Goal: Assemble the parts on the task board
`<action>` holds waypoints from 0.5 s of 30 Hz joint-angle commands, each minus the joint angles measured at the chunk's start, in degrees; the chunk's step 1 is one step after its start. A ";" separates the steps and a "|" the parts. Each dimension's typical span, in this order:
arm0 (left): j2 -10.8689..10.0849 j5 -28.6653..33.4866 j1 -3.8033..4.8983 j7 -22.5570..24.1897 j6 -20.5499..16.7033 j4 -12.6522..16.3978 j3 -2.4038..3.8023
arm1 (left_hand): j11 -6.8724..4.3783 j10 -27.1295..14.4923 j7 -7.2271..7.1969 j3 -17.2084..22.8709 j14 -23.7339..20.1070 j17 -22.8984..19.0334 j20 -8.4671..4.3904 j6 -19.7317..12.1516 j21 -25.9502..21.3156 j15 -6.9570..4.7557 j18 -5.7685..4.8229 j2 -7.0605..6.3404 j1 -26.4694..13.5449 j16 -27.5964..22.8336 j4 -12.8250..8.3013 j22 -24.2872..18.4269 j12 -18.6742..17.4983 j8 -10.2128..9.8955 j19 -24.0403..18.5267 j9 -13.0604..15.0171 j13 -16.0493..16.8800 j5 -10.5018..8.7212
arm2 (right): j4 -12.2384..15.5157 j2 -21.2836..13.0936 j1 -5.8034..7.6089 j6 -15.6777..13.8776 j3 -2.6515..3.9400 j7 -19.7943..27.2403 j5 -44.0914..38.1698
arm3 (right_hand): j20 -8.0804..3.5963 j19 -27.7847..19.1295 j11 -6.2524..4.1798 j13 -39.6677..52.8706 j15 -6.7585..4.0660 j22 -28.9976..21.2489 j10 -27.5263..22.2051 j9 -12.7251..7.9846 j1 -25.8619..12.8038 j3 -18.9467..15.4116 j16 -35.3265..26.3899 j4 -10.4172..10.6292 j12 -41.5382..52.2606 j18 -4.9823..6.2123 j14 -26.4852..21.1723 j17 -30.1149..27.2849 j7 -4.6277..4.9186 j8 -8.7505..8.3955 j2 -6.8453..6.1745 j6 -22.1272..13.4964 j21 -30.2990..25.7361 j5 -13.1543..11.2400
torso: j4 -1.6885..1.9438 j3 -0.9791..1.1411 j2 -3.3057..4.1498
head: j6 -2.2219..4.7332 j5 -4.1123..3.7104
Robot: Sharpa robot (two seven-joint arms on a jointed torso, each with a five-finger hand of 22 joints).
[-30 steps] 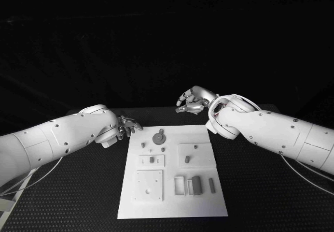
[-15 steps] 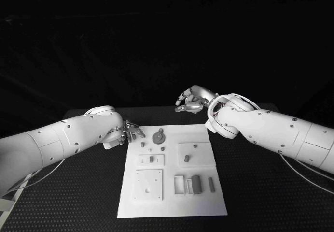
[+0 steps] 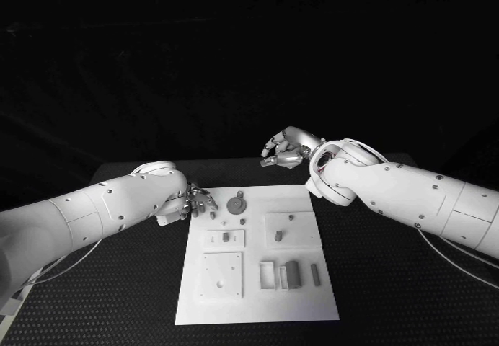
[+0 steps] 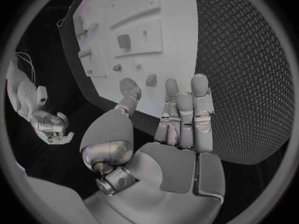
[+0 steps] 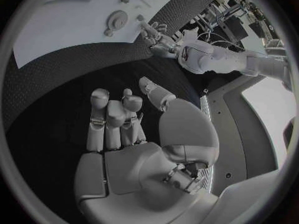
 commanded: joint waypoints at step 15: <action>0.64 -0.33 -0.49 1.25 2.00 -0.35 0.01 | -1.25 0.66 -0.27 -0.25 0.61 0.00 -0.42 3.70 0.97 -0.99 4.21 3.85 1.40 0.90 -1.68 1.28 0.52 1.36 0.71 -0.72 -0.06 0.22 | -0.04 0.31 -0.03 0.62 0.02 0.11 -0.06 | -0.28 -0.02 -0.01 0.05 0.13 0.42 -0.48 0.10 -0.49 -0.17 -0.23 0.15 -0.13 1.16 -0.01 0.06 0.41 -0.28 0.01 -0.16 -0.39 -0.11 | 0.02 0.01 0.00 | -0.25 -0.13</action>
